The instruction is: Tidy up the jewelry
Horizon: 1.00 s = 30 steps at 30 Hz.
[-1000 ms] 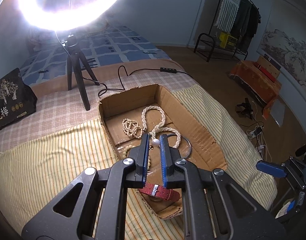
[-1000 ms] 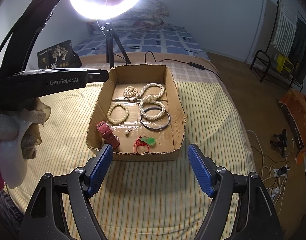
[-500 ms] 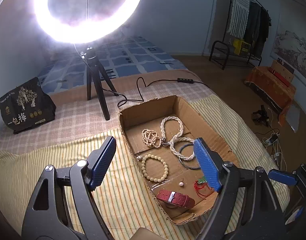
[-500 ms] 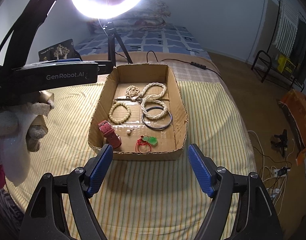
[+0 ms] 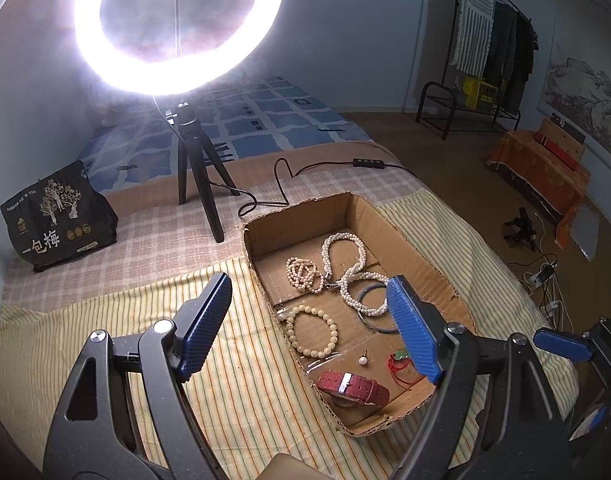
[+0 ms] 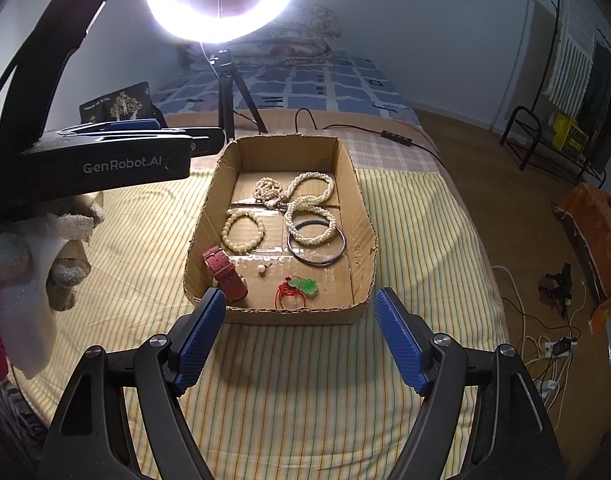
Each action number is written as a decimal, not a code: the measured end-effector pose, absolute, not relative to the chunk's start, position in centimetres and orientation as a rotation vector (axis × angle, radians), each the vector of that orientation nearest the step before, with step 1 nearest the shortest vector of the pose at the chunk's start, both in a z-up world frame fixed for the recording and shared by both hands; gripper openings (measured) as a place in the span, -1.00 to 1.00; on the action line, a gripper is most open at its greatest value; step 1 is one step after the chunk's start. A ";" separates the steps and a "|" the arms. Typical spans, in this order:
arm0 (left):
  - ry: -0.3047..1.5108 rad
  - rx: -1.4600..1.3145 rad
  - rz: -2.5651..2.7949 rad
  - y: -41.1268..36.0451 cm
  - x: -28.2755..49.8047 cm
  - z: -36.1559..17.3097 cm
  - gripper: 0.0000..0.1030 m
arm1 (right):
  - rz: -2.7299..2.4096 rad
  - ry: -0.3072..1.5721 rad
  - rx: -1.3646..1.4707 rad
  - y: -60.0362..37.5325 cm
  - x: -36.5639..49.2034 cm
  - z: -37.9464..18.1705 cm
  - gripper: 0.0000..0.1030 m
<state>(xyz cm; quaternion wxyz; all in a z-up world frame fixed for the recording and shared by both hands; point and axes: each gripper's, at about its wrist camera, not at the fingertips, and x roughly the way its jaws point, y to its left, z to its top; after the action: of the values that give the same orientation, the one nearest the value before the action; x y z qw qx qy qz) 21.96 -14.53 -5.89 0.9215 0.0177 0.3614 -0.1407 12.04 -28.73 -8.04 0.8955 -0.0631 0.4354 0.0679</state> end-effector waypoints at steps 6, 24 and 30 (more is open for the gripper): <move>0.720 0.044 -0.280 -13.8 21.0 -4.9 0.59 | 0.134 0.889 -0.136 -28.5 11.8 -7.5 0.49; 0.625 0.090 -0.215 -9.3 15.7 -1.8 0.59 | 0.087 0.796 -0.146 -27.2 10.8 -4.9 0.49; 0.608 0.084 -0.209 -8.1 13.4 -1.4 0.60 | 0.031 0.742 -0.136 -27.5 10.6 -3.7 0.49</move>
<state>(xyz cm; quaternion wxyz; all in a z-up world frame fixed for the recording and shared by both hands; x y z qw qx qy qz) 13.42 -8.06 -1.36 0.9478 0.0415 0.2989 -0.1026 10.56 -27.53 -3.74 0.9295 -0.0666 0.3625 0.0149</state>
